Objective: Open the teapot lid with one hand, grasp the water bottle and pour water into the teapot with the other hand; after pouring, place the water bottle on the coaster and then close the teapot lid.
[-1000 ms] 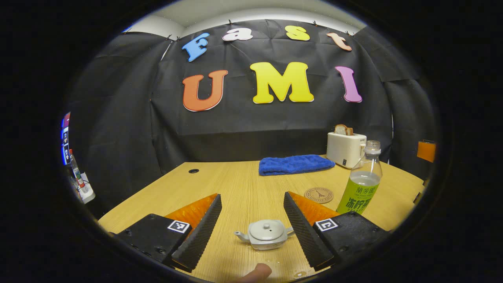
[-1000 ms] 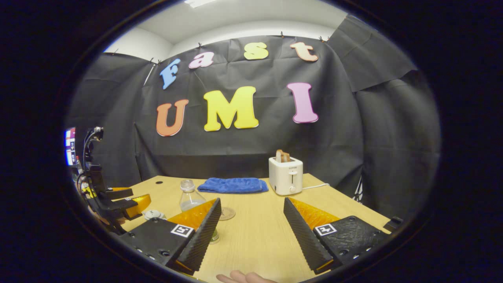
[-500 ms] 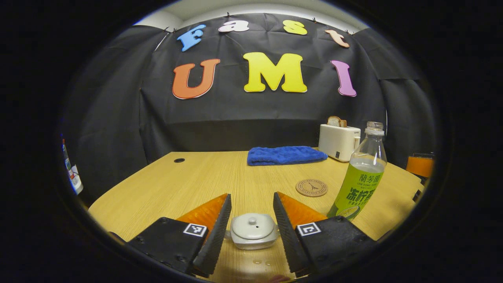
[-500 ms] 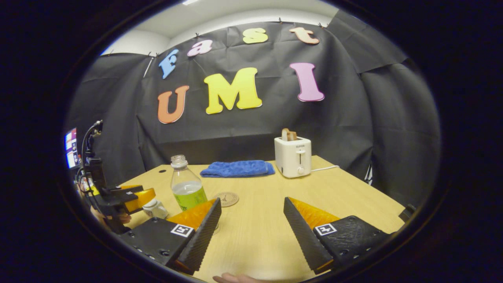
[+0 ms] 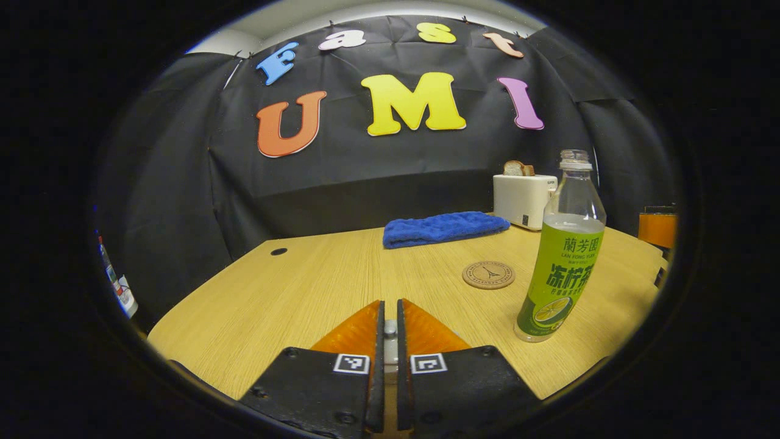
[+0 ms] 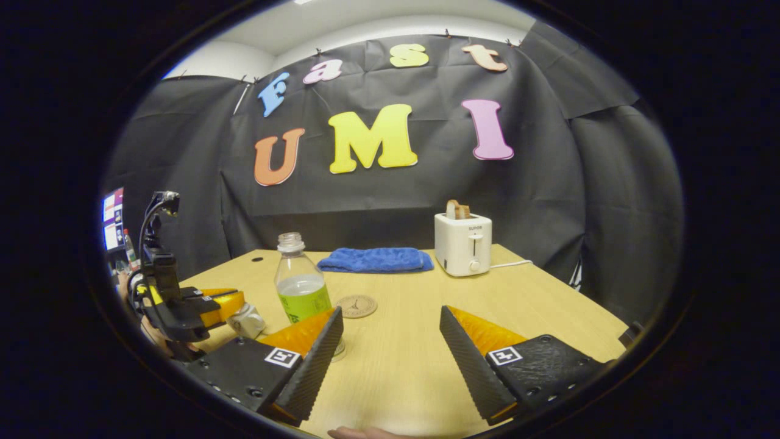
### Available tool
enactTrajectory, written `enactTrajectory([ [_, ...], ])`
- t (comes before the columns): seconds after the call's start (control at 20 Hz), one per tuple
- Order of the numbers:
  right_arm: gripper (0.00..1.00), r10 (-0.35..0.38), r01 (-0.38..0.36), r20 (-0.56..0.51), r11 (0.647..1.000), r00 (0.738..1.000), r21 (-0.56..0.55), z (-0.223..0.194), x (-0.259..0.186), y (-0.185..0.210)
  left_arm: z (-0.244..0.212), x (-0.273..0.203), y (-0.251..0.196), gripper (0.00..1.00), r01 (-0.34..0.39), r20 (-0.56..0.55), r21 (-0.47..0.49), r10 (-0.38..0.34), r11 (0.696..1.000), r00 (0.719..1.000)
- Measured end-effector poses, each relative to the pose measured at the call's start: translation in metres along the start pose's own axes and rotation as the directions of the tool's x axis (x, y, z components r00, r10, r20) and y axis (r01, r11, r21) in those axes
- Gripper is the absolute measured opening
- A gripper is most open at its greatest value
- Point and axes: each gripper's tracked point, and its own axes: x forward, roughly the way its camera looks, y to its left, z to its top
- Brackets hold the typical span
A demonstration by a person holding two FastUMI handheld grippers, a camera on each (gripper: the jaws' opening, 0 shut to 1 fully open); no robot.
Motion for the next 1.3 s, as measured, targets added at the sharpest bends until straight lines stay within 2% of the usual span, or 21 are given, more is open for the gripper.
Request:
enactTrajectory([
  [0.05,0.92,0.0,0.0,-0.003,1.0,1.0,-0.001,-0.001,-0.001,0.001,0.0,-0.002,-0.001,0.07,0.006,-0.003,0.001,-0.006,1.0,1.0],
  [0.15,0.92,0.005,-0.005,-0.011,1.0,1.0,-0.001,-0.004,0.0,0.004,0.001,-0.001,-0.001,0.05,0.006,-0.002,0.005,-0.006,1.0,1.0],
  [0.2,0.95,0.007,-0.007,-0.014,1.0,1.0,0.002,-0.005,0.0,0.005,0.001,-0.002,0.001,0.04,0.006,-0.005,0.009,-0.006,1.0,1.0],
  [0.3,0.95,0.011,-0.011,-0.018,1.0,1.0,0.009,-0.007,-0.001,0.007,0.012,-0.005,0.003,0.03,0.01,0.016,-0.006,-0.01,1.0,1.0],
  [0.35,0.92,0.014,-0.014,-0.018,1.0,1.0,0.01,-0.008,-0.001,0.009,0.019,-0.008,0.007,0.03,0.007,0.036,-0.02,-0.006,1.0,0.999],
  [0.4,0.92,0.037,-0.036,-0.019,0.999,0.999,0.015,-0.008,0.0,0.014,0.029,-0.01,0.01,0.03,0.007,0.049,-0.03,-0.005,1.0,0.999],
  [0.45,0.96,0.064,-0.063,-0.021,0.998,0.998,0.023,-0.011,0.001,0.02,0.035,-0.014,0.011,0.04,0.009,0.058,-0.036,-0.007,0.999,0.998],
  [0.6,0.96,0.133,-0.131,-0.029,0.989,0.991,0.071,-0.017,0.007,0.035,0.061,-0.03,0.021,0.03,-0.005,0.111,-0.033,0.008,0.999,0.994],
  [0.8,0.95,0.181,-0.176,-0.05,0.979,0.982,0.099,-0.026,0.02,0.053,0.071,-0.047,0.03,0.03,0.004,0.12,-0.051,0.002,0.999,0.993],
  [0.9,0.95,0.187,-0.183,-0.053,0.98,0.981,0.081,-0.028,0.026,0.063,0.071,-0.054,0.035,0.03,0.004,0.115,-0.056,0.002,0.998,0.993],
  [0.95,0.92,0.192,-0.189,-0.053,0.98,0.98,0.067,-0.03,0.027,0.07,0.072,-0.057,0.039,0.02,0.0,0.116,-0.053,0.006,0.999,0.993],
  [1.0,0.96,0.199,-0.196,-0.053,0.979,0.979,0.053,-0.031,0.029,0.076,0.073,-0.06,0.042,0.02,-0.007,0.12,-0.053,0.013,0.999,0.993],
  [1.3,0.96,0.173,-0.175,-0.062,0.984,0.983,-0.033,-0.038,0.052,0.096,0.064,-0.072,0.058,0.03,-0.033,0.107,-0.076,0.041,0.997,0.993],
])
